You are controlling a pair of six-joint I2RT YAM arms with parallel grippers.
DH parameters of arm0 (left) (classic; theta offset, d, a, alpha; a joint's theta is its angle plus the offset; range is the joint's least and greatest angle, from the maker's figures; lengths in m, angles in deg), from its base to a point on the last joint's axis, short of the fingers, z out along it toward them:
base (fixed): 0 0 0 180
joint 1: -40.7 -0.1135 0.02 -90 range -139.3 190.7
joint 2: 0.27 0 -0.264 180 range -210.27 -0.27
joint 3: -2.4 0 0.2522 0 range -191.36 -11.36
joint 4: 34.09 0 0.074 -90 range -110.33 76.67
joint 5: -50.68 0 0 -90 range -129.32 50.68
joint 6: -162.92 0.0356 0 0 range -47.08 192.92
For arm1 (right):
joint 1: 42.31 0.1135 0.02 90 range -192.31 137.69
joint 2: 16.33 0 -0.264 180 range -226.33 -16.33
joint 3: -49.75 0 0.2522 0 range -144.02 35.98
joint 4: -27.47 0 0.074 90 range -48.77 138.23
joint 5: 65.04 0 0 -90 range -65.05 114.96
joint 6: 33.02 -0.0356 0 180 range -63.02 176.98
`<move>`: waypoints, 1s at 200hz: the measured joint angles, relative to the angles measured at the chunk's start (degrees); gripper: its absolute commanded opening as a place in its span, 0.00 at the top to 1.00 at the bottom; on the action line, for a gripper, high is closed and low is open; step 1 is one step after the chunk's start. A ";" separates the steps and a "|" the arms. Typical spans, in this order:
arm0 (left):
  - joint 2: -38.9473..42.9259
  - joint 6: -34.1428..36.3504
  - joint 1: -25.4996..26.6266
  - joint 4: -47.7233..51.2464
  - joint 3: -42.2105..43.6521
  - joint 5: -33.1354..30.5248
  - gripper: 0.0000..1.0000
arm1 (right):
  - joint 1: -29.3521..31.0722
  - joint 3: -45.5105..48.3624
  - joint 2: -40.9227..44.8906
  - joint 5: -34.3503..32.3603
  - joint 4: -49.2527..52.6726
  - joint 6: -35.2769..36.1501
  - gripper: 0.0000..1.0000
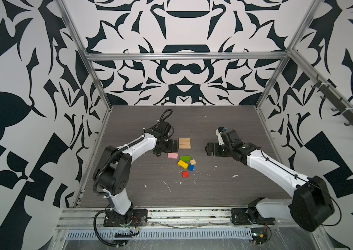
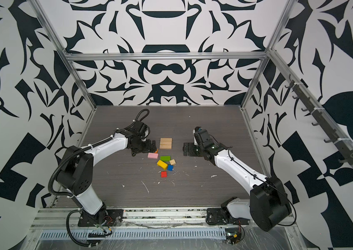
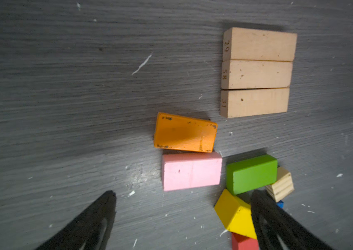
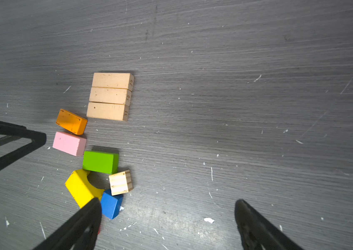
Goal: Build the wood block tower
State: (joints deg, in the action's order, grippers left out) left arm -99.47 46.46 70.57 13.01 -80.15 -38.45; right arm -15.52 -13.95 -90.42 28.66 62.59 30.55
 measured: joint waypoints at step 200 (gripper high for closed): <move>-11.13 5.49 4.26 2.82 -8.50 -12.55 0.00 | 0.22 0.09 2.51 0.26 1.62 -0.63 0.02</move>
State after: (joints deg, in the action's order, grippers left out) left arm -110.59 51.95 74.83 15.83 -88.66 -51.00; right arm -15.30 -13.86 -87.90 28.92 64.21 29.91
